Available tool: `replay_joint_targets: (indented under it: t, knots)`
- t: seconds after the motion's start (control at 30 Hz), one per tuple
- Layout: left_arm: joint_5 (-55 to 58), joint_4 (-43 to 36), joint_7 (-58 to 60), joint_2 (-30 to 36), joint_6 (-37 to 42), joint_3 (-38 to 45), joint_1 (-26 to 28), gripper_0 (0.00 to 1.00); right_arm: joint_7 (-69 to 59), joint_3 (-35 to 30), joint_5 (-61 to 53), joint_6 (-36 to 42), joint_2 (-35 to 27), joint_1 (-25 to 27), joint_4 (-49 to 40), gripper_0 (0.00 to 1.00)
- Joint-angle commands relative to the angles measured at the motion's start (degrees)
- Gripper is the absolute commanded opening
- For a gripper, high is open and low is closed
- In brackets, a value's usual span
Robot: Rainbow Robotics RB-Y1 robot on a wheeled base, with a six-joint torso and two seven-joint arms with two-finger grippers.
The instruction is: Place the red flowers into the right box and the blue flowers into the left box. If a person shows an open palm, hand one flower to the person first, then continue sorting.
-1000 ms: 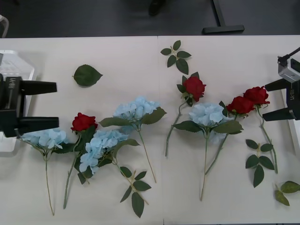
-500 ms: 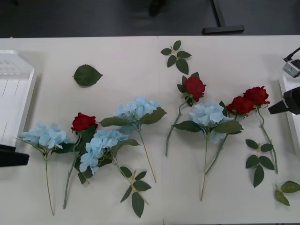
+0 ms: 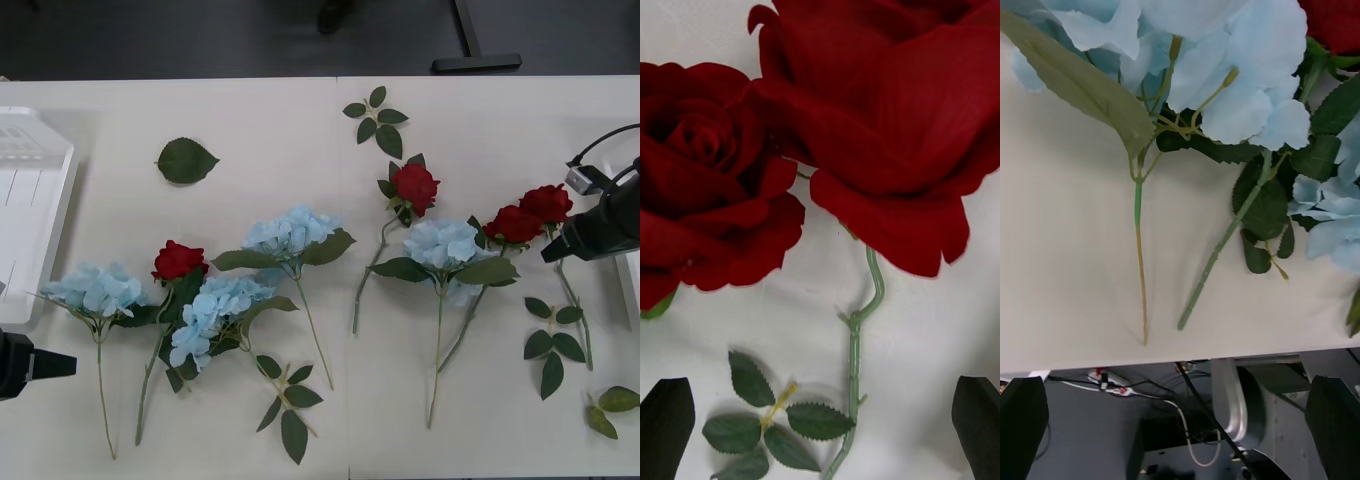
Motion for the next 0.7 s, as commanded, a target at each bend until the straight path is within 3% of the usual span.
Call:
replay_joint_targets:
  t: [0.03, 0.33, 0.7]
  knots:
    - [-6.0, 3.3, -4.2, -1.9, 0.4, -6.0, -6.8, 1.0, -0.5, 0.6, 1.8, -2.4, 3.3, -4.3, 3.6, 1.0]
    - [-17.3, 6.9, -4.2, -2.0, -3.9, -16.0, -13.2, 1.0, -0.8, 0.6, 7.6, -5.1, 6.8, -7.1, 9.3, 1.0]
    - [-19.1, 15.7, -5.7, -2.8, -9.2, -23.8, -18.1, 1.0, -1.2, 0.6, 9.8, -8.3, 9.0, -7.3, 11.5, 1.0]
